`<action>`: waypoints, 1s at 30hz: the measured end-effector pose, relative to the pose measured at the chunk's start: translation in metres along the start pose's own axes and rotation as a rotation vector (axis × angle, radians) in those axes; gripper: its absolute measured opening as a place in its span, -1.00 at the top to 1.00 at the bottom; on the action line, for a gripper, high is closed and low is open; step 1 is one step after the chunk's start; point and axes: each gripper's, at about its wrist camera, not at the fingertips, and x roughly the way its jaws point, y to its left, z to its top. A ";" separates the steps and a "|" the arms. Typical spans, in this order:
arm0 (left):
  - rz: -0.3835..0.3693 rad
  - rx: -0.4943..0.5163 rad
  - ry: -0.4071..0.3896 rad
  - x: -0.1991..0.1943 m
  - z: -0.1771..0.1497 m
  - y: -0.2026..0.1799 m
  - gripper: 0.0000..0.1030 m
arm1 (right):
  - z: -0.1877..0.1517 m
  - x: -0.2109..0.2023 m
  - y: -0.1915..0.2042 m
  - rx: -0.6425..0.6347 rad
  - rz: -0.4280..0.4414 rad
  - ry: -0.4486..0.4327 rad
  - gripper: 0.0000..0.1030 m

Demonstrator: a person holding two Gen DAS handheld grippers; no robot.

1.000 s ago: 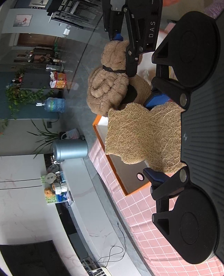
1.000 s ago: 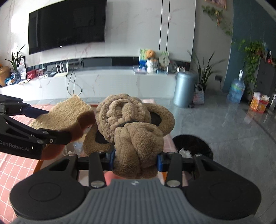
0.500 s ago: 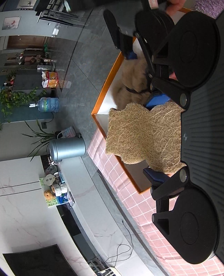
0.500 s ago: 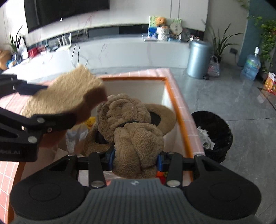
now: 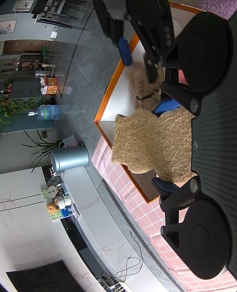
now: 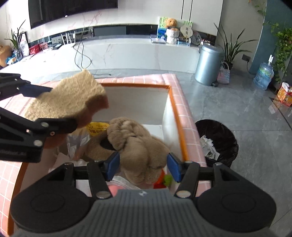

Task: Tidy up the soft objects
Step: 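Carry the sponge and towel bundle into the box and open both tools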

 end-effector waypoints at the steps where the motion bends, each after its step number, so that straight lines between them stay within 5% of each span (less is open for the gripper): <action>1: -0.002 0.005 0.006 0.001 0.001 -0.001 -0.66 | -0.001 -0.005 -0.002 -0.002 -0.001 -0.010 -0.09; 6: -0.050 0.075 0.059 0.011 0.005 -0.019 -0.66 | -0.010 -0.026 -0.010 -0.002 0.002 -0.065 0.33; 19: -0.076 0.111 0.234 0.060 -0.006 -0.046 -0.66 | -0.031 -0.043 -0.024 0.005 -0.025 -0.124 0.33; 30: -0.066 0.092 0.210 0.046 -0.008 -0.039 -0.80 | -0.031 -0.049 -0.025 0.015 -0.012 -0.131 0.29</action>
